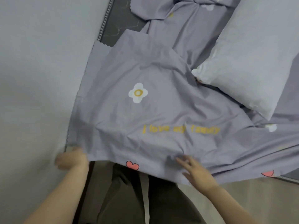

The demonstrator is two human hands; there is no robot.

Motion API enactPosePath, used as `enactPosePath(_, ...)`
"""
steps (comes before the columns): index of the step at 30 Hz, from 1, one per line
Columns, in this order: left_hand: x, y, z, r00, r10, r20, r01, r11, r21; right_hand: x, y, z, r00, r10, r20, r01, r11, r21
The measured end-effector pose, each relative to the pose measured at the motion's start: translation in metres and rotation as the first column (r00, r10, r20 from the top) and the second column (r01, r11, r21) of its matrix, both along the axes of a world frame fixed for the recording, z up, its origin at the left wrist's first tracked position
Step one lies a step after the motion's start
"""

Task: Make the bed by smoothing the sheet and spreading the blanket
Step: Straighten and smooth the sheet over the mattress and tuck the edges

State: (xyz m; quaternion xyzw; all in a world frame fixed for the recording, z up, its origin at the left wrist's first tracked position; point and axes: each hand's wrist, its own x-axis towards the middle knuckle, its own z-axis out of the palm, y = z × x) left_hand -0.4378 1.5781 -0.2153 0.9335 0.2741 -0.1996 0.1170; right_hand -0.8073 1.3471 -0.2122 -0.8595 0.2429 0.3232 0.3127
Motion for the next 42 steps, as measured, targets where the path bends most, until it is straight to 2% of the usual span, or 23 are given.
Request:
enactPosePath(1, -0.004, -0.009, 0.001, 0.973, -0.220, 0.064, 0.221, 0.975, -0.006, 0.009, -0.012, 0.000, 0.994, -0.050, 0.101, 0.062, 0.991, -0.118)
enactPosePath(2, -0.008, -0.018, 0.001, 0.866, -0.490, 0.100, 0.494, 0.869, -0.021, 0.019, -0.024, 0.001, 0.984, -0.075, 0.164, 0.113, 0.964, -0.242)
enactPosePath(3, -0.012, -0.029, 0.000, 0.679, -0.727, 0.102, 0.734, 0.677, -0.058, 0.024, -0.038, -0.002, 0.977, -0.100, 0.190, 0.161, 0.924, -0.346)
enactPosePath(4, -0.012, -0.040, -0.001, 0.468, -0.882, 0.061, 0.883, 0.463, -0.082, 0.026, -0.051, -0.005, 0.972, -0.150, 0.179, 0.211, 0.890, -0.403)
enactPosePath(5, -0.009, -0.051, -0.003, 0.299, -0.954, 0.005, 0.947, 0.296, -0.122, 0.026, -0.063, -0.008, 0.968, -0.213, 0.134, 0.251, 0.873, -0.419)
enactPosePath(6, -0.005, -0.059, -0.007, 0.187, -0.979, -0.083, 0.969, 0.197, -0.150, 0.023, -0.074, -0.013, 0.959, -0.270, 0.087, 0.282, 0.868, -0.410)
enactPosePath(7, -0.001, -0.063, -0.014, 0.135, -0.977, -0.164, 0.973, 0.162, -0.164, 0.019, -0.084, -0.021, 0.953, -0.304, 0.005, 0.285, 0.886, -0.365)
enactPosePath(9, 0.013, -0.071, -0.022, 0.168, -0.930, -0.327, 0.962, 0.227, -0.150, 0.008, -0.100, -0.029, 0.965, -0.216, -0.150, 0.171, 0.949, -0.263)
enactPosePath(10, 0.020, -0.075, -0.023, 0.208, -0.894, -0.396, 0.948, 0.284, -0.143, 0.004, -0.105, -0.031, 0.972, -0.147, -0.186, 0.101, 0.967, -0.234)
enactPosePath(12, 0.034, -0.087, -0.025, 0.284, -0.855, -0.434, 0.919, 0.371, -0.131, 0.004, -0.116, -0.030, 0.977, -0.090, -0.193, 0.054, 0.981, -0.185)
enactPosePath(14, 0.047, -0.104, -0.022, 0.344, -0.854, -0.391, 0.919, 0.392, -0.048, 0.016, -0.132, -0.027, 0.981, -0.129, -0.148, 0.108, 0.984, -0.138)
enactPosePath(16, 0.058, -0.124, -0.019, 0.409, -0.859, -0.308, 0.903, 0.430, -0.002, 0.034, -0.151, -0.022, 0.985, -0.165, -0.055, 0.155, 0.975, -0.159)
enactPosePath(18, 0.073, -0.142, -0.019, 0.432, -0.871, -0.233, 0.891, 0.453, -0.038, 0.058, -0.167, -0.015, 0.976, -0.208, 0.063, 0.216, 0.958, -0.189)
enactPosePath(20, 0.092, -0.160, -0.019, 0.421, -0.890, -0.177, 0.897, 0.438, -0.068, 0.089, -0.178, -0.009, 0.959, -0.226, 0.171, 0.258, 0.946, -0.197)
enactPosePath(25, 0.149, -0.203, -0.025, 0.409, -0.912, -0.013, 0.909, 0.409, -0.077, 0.189, -0.210, 0.004, 0.925, -0.215, 0.313, 0.296, 0.925, -0.239)
enactPosePath(28, 0.186, -0.232, -0.029, 0.446, -0.895, 0.011, 0.884, 0.439, -0.158, 0.247, -0.234, 0.007, 0.844, -0.302, 0.443, 0.429, 0.875, -0.222)
enactPosePath(30, 0.207, -0.253, -0.030, 0.491, -0.871, 0.028, 0.851, 0.473, -0.227, 0.282, -0.254, 0.004, 0.796, -0.381, 0.471, 0.528, 0.817, -0.231)
enactPosePath(32, 0.224, -0.276, -0.030, 0.542, -0.839, 0.048, 0.804, 0.501, -0.321, 0.311, -0.274, -0.005, 0.779, -0.475, 0.409, 0.593, 0.770, -0.234)
enactPosePath(35, 0.244, -0.309, -0.031, 0.615, -0.788, 0.039, 0.720, 0.540, -0.436, 0.338, -0.298, -0.022, 0.729, -0.670, 0.144, 0.684, 0.698, -0.213)
enactPosePath(37, 0.257, -0.330, -0.034, 0.665, -0.746, 0.030, 0.660, 0.569, -0.490, 0.345, -0.304, -0.031, 0.671, -0.742, -0.016, 0.713, 0.650, -0.261)
enactPosePath(40, 0.266, -0.366, -0.034, 0.785, -0.618, -0.048, 0.442, 0.612, -0.656, 0.346, -0.303, -0.042, 0.665, -0.744, -0.066, 0.689, 0.645, -0.330)
enactPosePath(42, 0.267, -0.389, -0.033, 0.798, -0.588, -0.133, 0.334, 0.615, -0.714, 0.347, -0.302, -0.048, 0.686, -0.726, -0.057, 0.685, 0.670, -0.287)
